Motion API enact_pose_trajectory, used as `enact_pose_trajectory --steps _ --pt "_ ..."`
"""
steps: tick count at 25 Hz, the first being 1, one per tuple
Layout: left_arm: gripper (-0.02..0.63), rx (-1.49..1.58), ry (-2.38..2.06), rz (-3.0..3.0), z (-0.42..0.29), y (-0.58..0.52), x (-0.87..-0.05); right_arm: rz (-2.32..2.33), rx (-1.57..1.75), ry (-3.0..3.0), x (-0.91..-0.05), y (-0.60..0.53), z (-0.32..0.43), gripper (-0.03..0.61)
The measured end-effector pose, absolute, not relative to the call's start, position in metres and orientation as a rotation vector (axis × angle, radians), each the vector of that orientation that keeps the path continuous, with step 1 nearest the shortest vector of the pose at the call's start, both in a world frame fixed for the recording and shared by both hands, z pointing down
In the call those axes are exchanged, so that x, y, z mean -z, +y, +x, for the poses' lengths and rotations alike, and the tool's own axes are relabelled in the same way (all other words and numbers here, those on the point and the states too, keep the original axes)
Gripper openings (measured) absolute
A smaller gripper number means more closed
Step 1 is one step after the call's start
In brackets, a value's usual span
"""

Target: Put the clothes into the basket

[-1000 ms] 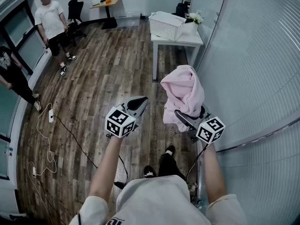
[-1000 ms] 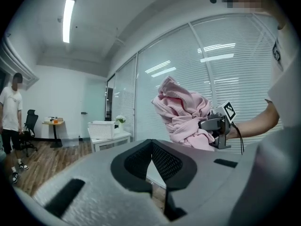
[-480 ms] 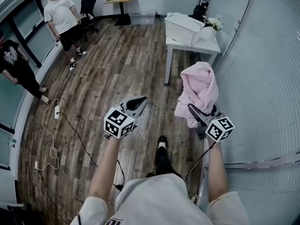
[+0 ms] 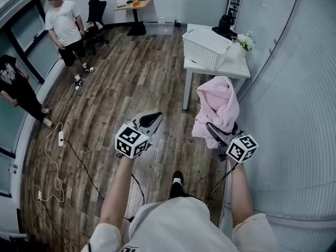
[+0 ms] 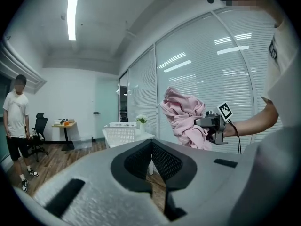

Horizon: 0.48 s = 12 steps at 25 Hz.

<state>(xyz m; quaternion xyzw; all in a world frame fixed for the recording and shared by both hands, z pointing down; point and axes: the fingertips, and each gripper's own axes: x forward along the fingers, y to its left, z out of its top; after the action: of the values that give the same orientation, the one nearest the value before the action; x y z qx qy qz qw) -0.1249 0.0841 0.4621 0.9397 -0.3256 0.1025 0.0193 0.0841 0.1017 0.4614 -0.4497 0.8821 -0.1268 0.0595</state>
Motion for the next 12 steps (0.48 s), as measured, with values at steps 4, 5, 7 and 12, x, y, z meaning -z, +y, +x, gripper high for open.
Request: enact_pose_trajectory --steps 4,5,7,12 --pt "0.013 -0.335 -0.999 2.911 -0.100 0.038 -0.465 -1.341 0.371 2.711 -0.464 0.061 0.098 0.454" --pt "0.013 -0.339 -0.998 2.910 -0.095 0.028 -0.466 -1.336 0.369 2.716 -0.464 0.052 0.101 0.454" --pt "0.012 -0.343 -0.994 2.912 -0.087 0.014 -0.466 -1.321 0.369 2.720 -0.463 0.039 0.104 0.454" --pt "0.012 -0.343 -0.987 2.925 -0.065 -0.015 -0.461 -1.316 0.357 2.715 -0.458 0.010 0.121 0.454"
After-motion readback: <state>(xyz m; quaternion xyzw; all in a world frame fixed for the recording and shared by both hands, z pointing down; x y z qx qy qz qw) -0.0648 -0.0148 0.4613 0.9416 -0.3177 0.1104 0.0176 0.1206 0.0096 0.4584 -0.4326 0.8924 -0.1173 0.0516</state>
